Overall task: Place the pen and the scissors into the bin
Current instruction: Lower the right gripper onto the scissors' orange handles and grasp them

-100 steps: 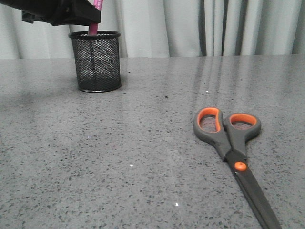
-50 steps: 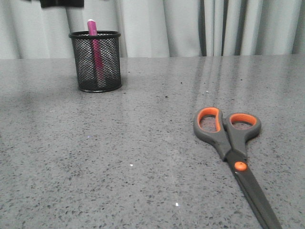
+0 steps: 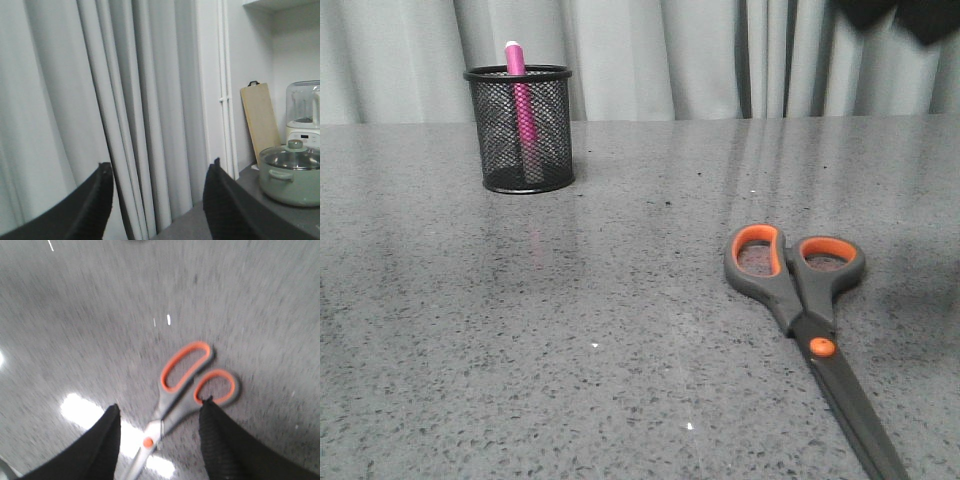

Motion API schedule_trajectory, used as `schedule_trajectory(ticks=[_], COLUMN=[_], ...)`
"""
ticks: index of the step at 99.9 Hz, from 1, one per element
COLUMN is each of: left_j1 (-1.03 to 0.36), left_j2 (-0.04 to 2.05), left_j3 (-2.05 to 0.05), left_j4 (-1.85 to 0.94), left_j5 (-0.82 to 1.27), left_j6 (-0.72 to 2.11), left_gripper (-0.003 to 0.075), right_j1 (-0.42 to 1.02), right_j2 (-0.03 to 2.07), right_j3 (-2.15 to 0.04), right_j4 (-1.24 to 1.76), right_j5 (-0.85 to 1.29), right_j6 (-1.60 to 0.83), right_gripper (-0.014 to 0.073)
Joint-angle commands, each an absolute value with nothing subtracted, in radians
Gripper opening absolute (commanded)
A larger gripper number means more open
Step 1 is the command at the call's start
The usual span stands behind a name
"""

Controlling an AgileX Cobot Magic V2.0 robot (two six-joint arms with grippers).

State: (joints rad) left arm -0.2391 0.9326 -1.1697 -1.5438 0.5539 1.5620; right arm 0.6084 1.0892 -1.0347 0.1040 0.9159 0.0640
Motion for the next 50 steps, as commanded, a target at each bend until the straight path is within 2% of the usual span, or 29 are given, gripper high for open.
schedule_trajectory(ticks=[1, 21, 38, 50], left_j1=[-0.246, -0.246, -0.246, -0.246], left_j2=[0.832, 0.643, 0.575, 0.565], left_j3=[-1.192, -1.155, -1.117, -1.096], left_j4=[-1.469, -1.255, -1.193, -1.193], left_j5=[0.555, 0.528, 0.528, 0.532], left_j6=[1.453, 1.255, 1.19, 1.19], left_gripper=[0.0365, 0.0365, 0.0365, 0.0365], right_j1=[0.641, 0.672, 0.672, 0.672], right_j2=[1.162, 1.292, 1.359, 1.391], right_j3=[-1.111, -1.19, -1.19, -1.182], right_j4=[0.059, 0.067, 0.08, 0.08], right_j5=[0.968, 1.057, 1.148, 1.131], right_j6=[0.089, 0.143, 0.189, 0.225], right_gripper=[0.0337, 0.0474, 0.0478, 0.0478])
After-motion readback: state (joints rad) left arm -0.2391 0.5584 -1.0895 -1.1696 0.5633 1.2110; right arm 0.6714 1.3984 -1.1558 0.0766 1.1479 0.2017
